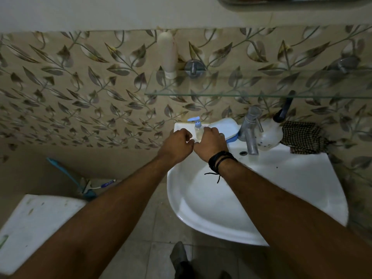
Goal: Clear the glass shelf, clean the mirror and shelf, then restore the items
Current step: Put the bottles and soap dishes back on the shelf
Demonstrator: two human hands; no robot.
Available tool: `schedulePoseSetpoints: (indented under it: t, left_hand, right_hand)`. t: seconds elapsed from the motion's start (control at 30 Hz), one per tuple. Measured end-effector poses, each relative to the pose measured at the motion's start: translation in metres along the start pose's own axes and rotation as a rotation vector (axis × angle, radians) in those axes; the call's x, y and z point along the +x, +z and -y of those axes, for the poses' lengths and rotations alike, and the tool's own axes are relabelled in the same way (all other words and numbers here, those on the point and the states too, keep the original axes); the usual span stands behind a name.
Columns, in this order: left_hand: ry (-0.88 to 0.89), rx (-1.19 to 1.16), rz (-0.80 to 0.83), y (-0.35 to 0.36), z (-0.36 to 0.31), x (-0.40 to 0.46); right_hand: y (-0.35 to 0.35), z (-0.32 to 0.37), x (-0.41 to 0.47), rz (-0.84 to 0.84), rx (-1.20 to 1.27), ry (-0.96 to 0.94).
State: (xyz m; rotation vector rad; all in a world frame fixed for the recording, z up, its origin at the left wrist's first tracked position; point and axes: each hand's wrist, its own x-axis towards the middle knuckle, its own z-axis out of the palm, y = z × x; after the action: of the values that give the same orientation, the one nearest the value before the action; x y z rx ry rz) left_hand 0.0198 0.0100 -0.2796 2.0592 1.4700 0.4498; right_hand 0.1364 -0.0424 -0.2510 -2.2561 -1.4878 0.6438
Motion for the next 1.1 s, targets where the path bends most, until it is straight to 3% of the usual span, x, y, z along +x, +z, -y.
schedulePoseSetpoints:
  t: [0.63,1.1]
  left_hand:
    - [0.036,0.018,0.117,0.033,0.024,0.071]
    - [0.101,-0.009,0.073,0.017,0.022,0.022]
  right_hand:
    - [0.028,-0.005,0.062,-0.049,-0.105,0.055]
    - [0.025,0.001,0.021,-0.028,0.092,0.028]
